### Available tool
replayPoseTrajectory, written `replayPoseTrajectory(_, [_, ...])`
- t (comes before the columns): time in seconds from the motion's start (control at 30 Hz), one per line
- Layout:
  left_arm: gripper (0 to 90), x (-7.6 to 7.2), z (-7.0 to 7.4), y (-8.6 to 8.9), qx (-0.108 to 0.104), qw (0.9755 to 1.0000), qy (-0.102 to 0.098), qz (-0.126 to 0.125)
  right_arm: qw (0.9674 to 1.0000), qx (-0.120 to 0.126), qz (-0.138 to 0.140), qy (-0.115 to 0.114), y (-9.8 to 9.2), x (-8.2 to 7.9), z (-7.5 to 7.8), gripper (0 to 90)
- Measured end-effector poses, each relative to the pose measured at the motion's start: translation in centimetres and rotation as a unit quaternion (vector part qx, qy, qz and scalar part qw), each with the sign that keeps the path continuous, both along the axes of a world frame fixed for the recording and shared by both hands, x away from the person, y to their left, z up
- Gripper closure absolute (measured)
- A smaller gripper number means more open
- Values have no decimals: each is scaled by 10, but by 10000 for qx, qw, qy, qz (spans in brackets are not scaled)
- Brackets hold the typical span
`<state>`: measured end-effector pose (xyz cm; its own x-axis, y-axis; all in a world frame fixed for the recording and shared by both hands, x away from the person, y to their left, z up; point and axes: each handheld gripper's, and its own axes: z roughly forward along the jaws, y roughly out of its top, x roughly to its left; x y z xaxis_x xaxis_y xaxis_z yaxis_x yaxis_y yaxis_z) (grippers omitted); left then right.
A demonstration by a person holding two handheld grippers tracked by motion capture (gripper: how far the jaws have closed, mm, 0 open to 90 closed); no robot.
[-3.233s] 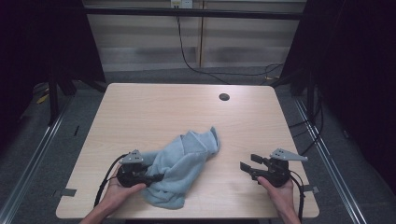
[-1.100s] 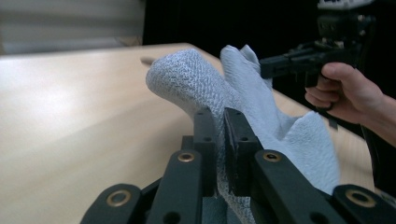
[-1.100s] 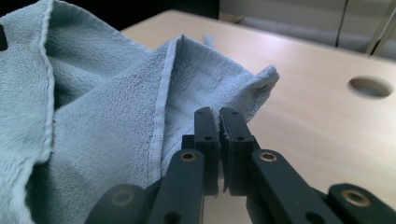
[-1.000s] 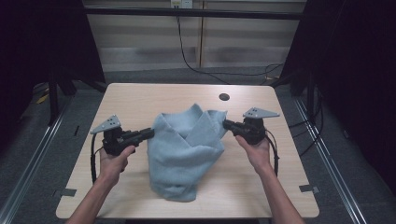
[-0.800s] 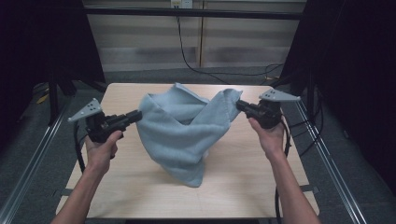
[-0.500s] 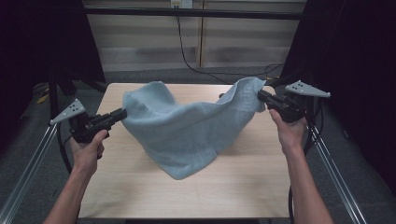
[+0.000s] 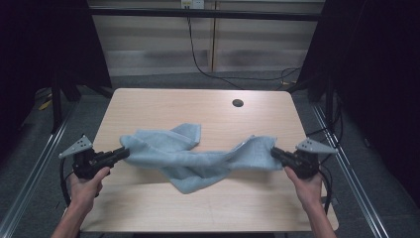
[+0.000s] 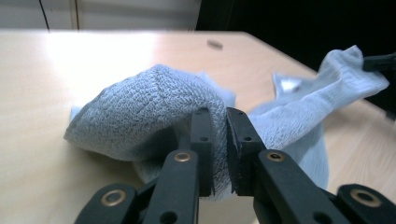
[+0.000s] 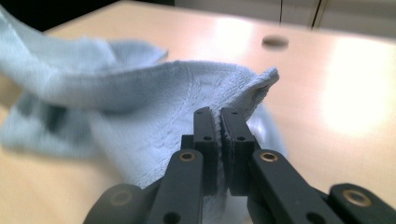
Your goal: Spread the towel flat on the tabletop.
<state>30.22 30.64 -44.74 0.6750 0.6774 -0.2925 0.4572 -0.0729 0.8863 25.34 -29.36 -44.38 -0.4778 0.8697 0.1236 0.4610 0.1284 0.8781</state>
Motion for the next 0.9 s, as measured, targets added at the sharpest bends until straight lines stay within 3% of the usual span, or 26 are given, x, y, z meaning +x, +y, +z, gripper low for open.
replayPoseTrajectory(0.03, [765,-5,-2,2,-6,10000,73,19,9998,135,99,133,-4,-14,-11,828])
replayPoseTrajectory(0.1, [723,-7,1,1,-50,9999,-1,-123,9994,-18,198,272,-5,-24,-16,785])
replayPoseTrajectory(0.3, [628,1,16,-4,-45,9997,-226,-10,9992,45,323,215,-6,-30,-7,651])
replayPoseTrajectory(0.37, [601,6,19,-11,-4,9996,-275,31,9992,61,339,200,-4,-25,-3,625])
replayPoseTrajectory(0.43, [579,13,20,-21,58,9997,-248,-54,9991,30,361,218,3,-8,-2,605])
replayPoseTrajectory(0.47, [579,17,20,-27,122,9996,-244,-102,9991,30,361,218,3,-8,-2,605])
replayPoseTrajectory(0.5, [568,27,16,-40,121,9994,-94,-301,9992,112,358,141,10,4,2,605])
replayPoseTrajectory(0.53, [556,27,16,-40,121,9994,-94,-301,9992,112,358,141,10,4,2,605])
replayPoseTrajectory(0.57, [554,35,8,-55,215,9988,52,-429,9989,204,416,38,17,14,7,594])
replayPoseTrajectory(0.7, [553,45,-10,-78,383,9969,279,-635,9982,201,563,93,31,30,11,581])
replayPoseTrajectory(0.8, [521,46,-26,-95,592,9923,428,-1004,9963,130,725,437,44,46,3,552])
replayPoseTrajectory(0.83, [478,45,-30,-99,644,9909,468,-1083,9946,33,801,656,49,52,-7,515])
replayPoseTrajectory(0.9, [462,44,-35,-103,757,9891,534,-1142,9937,20,811,769,51,53,-12,498])
